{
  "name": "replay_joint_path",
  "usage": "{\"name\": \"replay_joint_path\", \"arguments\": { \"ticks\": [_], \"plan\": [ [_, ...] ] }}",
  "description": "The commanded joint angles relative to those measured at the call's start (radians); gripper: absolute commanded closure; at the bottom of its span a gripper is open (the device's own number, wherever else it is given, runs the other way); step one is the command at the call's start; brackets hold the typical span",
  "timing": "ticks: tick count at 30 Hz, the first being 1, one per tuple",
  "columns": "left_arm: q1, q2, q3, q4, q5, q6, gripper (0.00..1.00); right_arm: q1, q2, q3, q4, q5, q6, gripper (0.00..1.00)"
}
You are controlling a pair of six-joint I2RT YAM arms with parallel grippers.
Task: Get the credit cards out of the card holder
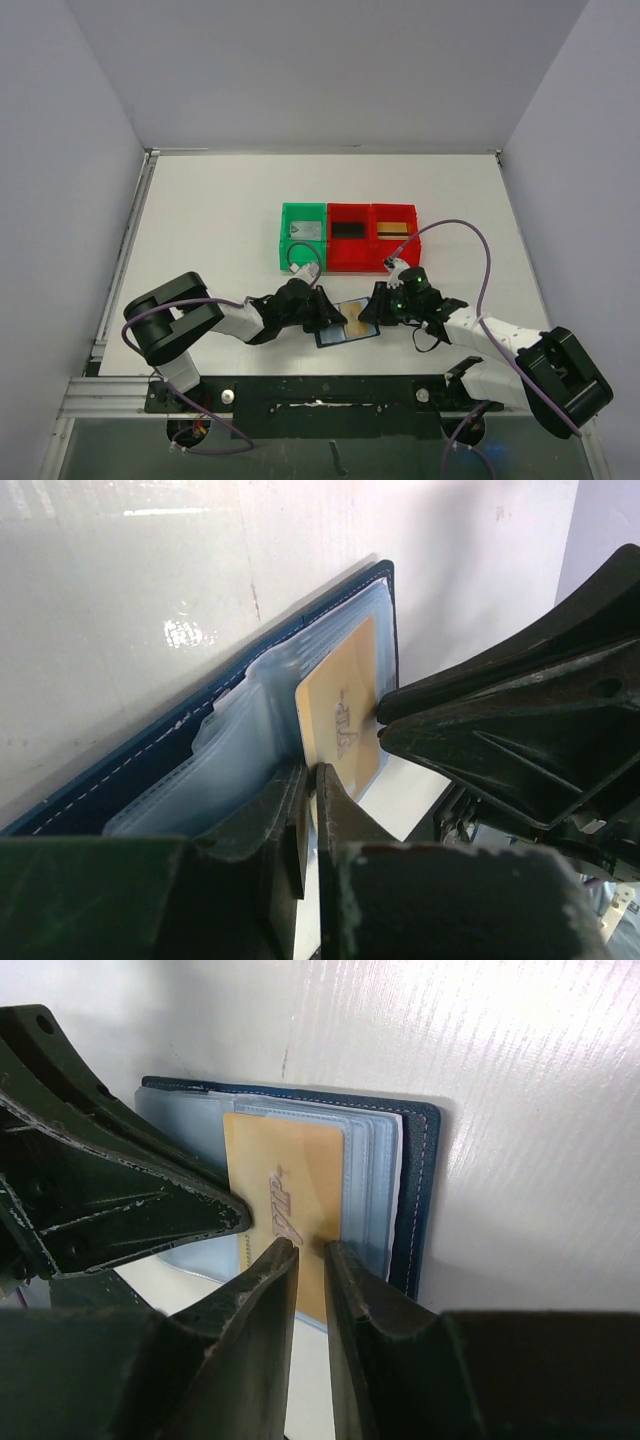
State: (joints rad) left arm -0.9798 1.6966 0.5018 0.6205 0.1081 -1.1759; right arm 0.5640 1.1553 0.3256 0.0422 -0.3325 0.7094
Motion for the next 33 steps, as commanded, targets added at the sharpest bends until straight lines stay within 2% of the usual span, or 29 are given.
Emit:
{"name": "replay_joint_path", "arguments": {
  "ticks": [1, 10, 12, 14, 16, 21, 23, 29, 33],
  "plan": [
    [-0.001, -0.012, 0.001, 0.044, 0.0, 0.002, 0.99, -0.007, -0.025, -0.007, -0.031, 0.029, -0.024, 0.8],
    [0.0, -0.029, 0.038, -0.021, 0.019, 0.058, 0.98, -0.021, -0.015, -0.01, -0.011, 0.042, -0.031, 0.8],
    [0.0, -0.023, 0.035, -0.008, 0.028, 0.058, 0.92, -0.028, 0.006, -0.021, 0.007, 0.038, -0.031, 0.81],
    [0.0, -0.02, 0.034, -0.002, 0.03, 0.048, 0.77, -0.036, 0.019, -0.02, 0.006, 0.038, -0.031, 0.82],
    [0.0, -0.019, 0.028, 0.016, 0.03, 0.032, 0.74, -0.037, 0.027, -0.022, 0.006, 0.039, -0.032, 0.82],
    [0.006, -0.008, -0.014, 0.114, 0.04, -0.006, 0.94, -0.056, 0.079, -0.035, 0.033, 0.021, -0.037, 0.83],
    [0.009, -0.006, -0.028, 0.141, 0.042, -0.024, 1.0, -0.055, 0.095, -0.031, 0.025, 0.026, -0.036, 0.83],
    [0.025, -0.016, -0.055, 0.16, 0.047, -0.037, 1.0, -0.066, 0.096, -0.024, 0.016, 0.036, -0.038, 0.83],
    [0.031, -0.026, -0.053, 0.145, 0.05, -0.027, 0.9, -0.067, 0.081, -0.027, 0.014, 0.044, -0.041, 0.83]
  ]
}}
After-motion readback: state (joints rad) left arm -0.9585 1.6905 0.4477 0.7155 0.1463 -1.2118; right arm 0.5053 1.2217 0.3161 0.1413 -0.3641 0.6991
